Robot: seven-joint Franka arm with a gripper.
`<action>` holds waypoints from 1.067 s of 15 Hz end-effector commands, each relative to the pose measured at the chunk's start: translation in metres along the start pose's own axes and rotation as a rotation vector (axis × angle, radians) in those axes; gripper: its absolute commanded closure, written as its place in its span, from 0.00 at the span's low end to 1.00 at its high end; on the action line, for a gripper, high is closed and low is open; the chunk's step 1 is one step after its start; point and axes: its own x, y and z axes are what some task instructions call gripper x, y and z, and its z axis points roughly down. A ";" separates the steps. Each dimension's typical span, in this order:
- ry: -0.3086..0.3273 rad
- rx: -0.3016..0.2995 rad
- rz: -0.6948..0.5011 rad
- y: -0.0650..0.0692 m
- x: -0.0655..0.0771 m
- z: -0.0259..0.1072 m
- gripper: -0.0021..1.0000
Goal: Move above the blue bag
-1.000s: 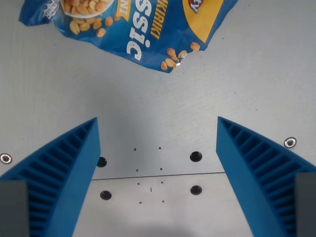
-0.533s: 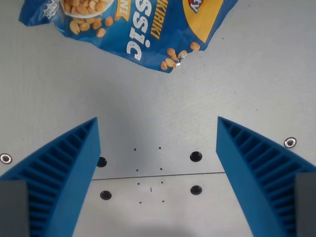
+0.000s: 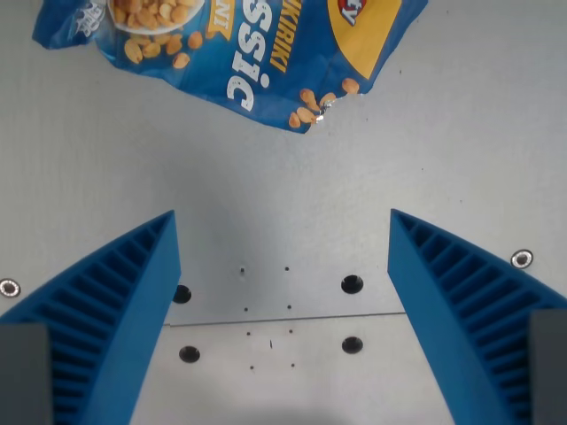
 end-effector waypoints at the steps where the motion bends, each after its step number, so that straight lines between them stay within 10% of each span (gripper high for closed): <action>1: 0.004 0.001 -0.016 -0.001 0.010 0.004 0.00; 16: 0.009 0.008 -0.042 -0.006 0.055 0.043 0.00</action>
